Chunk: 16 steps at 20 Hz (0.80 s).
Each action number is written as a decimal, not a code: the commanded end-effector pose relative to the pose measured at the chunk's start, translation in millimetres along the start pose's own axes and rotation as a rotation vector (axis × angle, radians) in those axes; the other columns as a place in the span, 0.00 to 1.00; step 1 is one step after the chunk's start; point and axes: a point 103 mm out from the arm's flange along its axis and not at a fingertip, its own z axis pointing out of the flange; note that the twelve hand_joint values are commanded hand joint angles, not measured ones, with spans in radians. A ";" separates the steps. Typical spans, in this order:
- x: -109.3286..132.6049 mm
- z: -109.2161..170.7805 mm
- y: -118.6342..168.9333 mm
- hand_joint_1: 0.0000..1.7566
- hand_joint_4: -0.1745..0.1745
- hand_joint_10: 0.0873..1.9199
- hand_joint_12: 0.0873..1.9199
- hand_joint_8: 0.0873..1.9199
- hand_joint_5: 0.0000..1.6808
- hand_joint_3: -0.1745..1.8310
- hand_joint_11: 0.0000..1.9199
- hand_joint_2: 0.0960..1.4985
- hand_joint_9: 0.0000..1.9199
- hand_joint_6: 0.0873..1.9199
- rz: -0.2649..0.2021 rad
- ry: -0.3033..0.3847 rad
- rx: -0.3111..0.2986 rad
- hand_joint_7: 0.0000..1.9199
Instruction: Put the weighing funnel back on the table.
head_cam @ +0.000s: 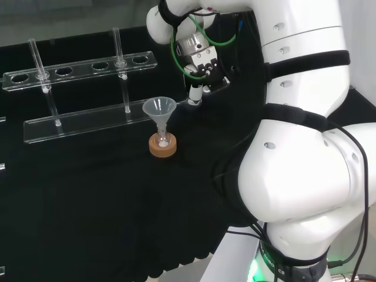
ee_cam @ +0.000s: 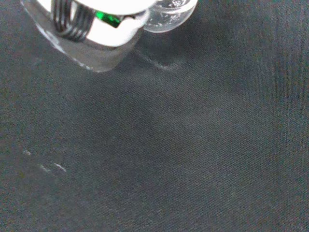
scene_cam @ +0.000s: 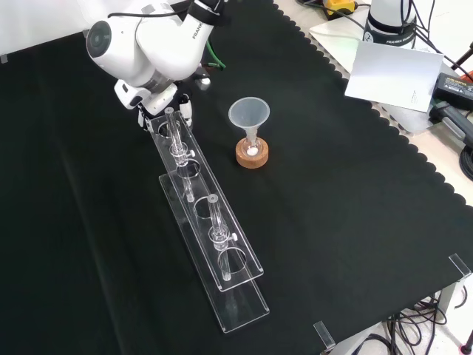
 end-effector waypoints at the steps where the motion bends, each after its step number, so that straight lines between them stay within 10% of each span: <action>1: -1.9 2.1 1.7 0.64 1.00 0.00 0.42 0.31 0.76 0.35 0.56 0.45 0.64 0.29 -0.001 -0.005 0.006 0.39; 16: -3.4 5.3 -2.1 0.62 1.00 0.00 0.44 0.32 0.69 0.25 0.53 0.55 0.63 0.36 -0.022 0.021 0.004 0.36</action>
